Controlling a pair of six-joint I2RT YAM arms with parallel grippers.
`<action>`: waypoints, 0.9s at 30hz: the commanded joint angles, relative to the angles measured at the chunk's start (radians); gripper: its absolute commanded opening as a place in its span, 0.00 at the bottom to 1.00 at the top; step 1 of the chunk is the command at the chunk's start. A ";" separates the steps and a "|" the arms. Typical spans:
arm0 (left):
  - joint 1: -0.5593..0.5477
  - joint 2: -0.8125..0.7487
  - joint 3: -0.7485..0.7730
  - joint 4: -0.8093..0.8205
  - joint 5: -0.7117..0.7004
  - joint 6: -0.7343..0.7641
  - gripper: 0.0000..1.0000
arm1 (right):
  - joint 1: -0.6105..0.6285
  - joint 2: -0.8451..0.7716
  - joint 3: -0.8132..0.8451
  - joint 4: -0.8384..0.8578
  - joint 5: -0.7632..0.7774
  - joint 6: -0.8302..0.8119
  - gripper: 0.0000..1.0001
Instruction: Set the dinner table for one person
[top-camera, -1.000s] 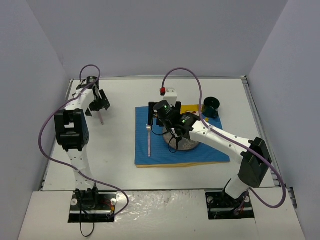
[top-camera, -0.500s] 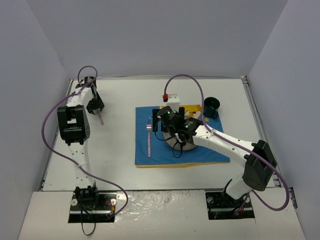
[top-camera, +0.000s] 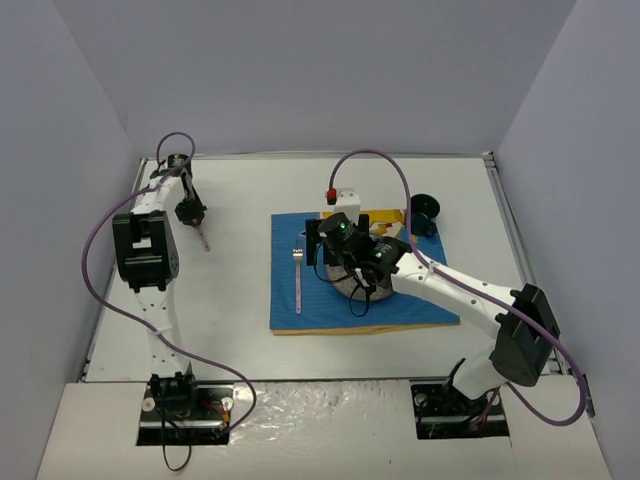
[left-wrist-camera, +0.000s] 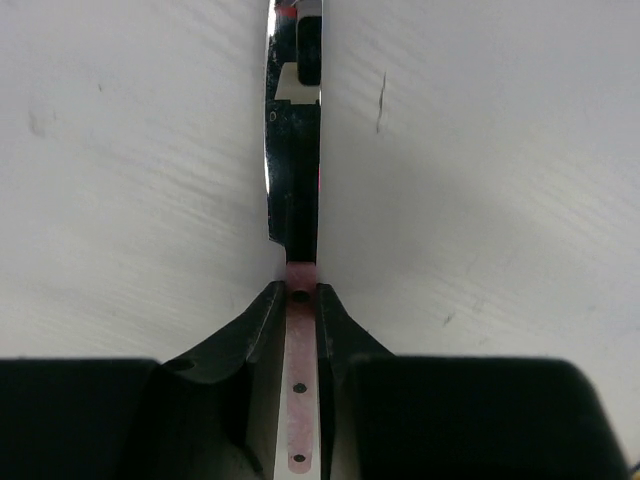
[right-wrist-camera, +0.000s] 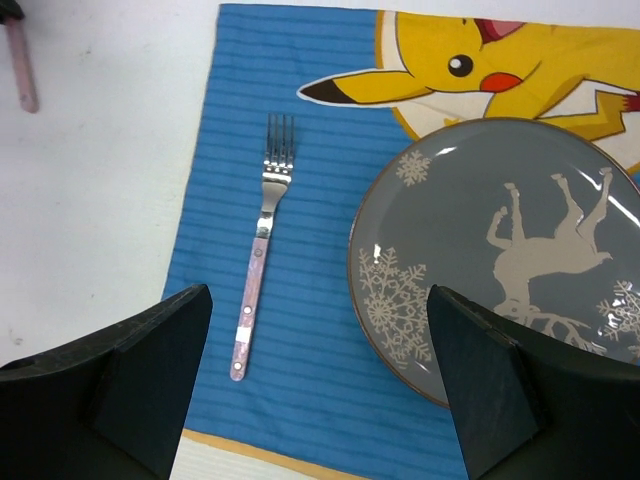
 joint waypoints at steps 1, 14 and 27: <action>-0.015 -0.239 -0.093 0.074 0.108 -0.046 0.00 | -0.007 -0.069 0.029 0.114 -0.098 -0.064 0.85; -0.231 -0.705 -0.426 0.300 0.362 -0.208 0.00 | -0.034 -0.003 0.145 0.256 -0.417 -0.121 0.78; -0.407 -0.871 -0.503 0.257 0.258 -0.389 0.00 | -0.051 0.085 0.190 0.351 -0.501 -0.102 0.60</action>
